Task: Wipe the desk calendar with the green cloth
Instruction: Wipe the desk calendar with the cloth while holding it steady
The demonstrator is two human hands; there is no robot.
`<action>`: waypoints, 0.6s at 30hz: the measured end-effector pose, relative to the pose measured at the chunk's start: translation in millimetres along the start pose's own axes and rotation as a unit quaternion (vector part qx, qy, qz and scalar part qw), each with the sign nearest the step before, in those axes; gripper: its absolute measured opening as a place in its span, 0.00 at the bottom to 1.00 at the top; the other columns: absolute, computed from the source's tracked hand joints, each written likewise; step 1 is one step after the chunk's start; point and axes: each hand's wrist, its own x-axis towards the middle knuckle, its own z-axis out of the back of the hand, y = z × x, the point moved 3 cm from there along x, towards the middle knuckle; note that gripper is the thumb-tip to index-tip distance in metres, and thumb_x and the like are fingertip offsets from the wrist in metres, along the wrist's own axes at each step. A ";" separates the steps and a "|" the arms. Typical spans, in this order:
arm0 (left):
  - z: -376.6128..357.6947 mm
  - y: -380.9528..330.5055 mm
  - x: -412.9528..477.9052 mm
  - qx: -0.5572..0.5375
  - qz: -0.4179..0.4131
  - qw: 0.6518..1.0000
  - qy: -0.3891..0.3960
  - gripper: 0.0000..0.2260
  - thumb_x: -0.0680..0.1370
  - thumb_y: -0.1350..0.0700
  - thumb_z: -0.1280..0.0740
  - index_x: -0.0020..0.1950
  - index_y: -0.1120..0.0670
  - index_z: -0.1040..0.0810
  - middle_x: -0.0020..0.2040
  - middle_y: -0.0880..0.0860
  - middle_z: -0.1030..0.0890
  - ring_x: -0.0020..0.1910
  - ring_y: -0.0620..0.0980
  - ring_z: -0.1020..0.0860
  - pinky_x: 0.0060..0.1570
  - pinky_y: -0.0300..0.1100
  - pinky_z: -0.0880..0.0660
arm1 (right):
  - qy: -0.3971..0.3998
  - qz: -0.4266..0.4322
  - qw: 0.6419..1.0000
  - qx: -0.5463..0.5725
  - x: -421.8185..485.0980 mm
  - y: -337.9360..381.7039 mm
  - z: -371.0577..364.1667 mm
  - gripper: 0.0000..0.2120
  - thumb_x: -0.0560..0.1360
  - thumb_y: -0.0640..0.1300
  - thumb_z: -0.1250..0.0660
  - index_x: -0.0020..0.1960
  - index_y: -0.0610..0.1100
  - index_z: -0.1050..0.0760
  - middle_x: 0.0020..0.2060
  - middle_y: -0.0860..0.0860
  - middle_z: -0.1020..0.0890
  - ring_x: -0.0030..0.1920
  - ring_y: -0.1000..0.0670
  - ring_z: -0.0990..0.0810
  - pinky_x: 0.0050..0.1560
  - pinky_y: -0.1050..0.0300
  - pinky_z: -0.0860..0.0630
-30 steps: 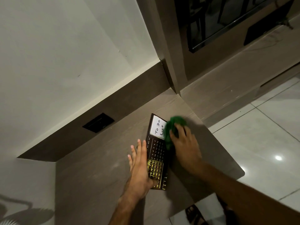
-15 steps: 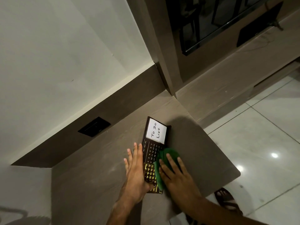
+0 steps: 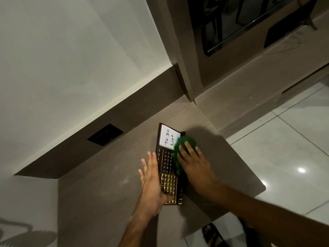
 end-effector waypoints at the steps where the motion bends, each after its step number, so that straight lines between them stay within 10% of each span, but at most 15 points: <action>1: -0.2 0.0 0.0 -0.003 0.000 1.000 -0.001 0.66 0.60 0.53 0.18 0.76 0.48 0.69 0.77 0.46 0.68 0.75 0.49 0.71 0.71 0.50 0.72 | 0.002 0.024 1.000 0.003 -16.8 11.7 -9.0 0.34 0.75 0.46 0.34 0.76 0.42 0.42 0.77 0.41 0.47 0.76 0.39 0.57 0.73 0.36 0.50; 5: 0.5 1.7 1.8 -0.004 -0.001 1.000 0.001 0.65 0.59 0.53 0.18 0.73 0.44 0.70 0.77 0.46 0.68 0.75 0.49 0.71 0.71 0.50 0.73 | 0.023 0.098 0.995 0.030 -71.9 42.3 -41.8 0.28 0.67 0.51 0.30 0.65 0.44 0.24 0.69 0.44 0.27 0.73 0.39 0.39 0.66 0.38 0.33; 13: 3.8 5.3 3.3 0.014 -0.021 1.000 0.012 0.63 0.61 0.51 0.20 0.74 0.42 0.69 0.77 0.45 0.68 0.75 0.51 0.71 0.72 0.52 0.71 | -0.035 0.254 0.966 0.031 -94.8 31.6 -43.9 0.27 0.69 0.54 0.33 0.66 0.53 0.34 0.71 0.54 0.31 0.73 0.44 0.38 0.60 0.46 0.25; 18: 11.4 6.4 0.9 0.039 -0.025 0.999 0.005 0.62 0.63 0.50 0.20 0.74 0.39 0.69 0.76 0.45 0.70 0.74 0.51 0.72 0.72 0.53 0.70 | -0.129 0.089 0.947 0.279 -80.1 -2.5 9.2 0.29 0.73 0.47 0.42 0.74 0.53 0.38 0.75 0.47 0.36 0.74 0.42 0.40 0.65 0.36 0.32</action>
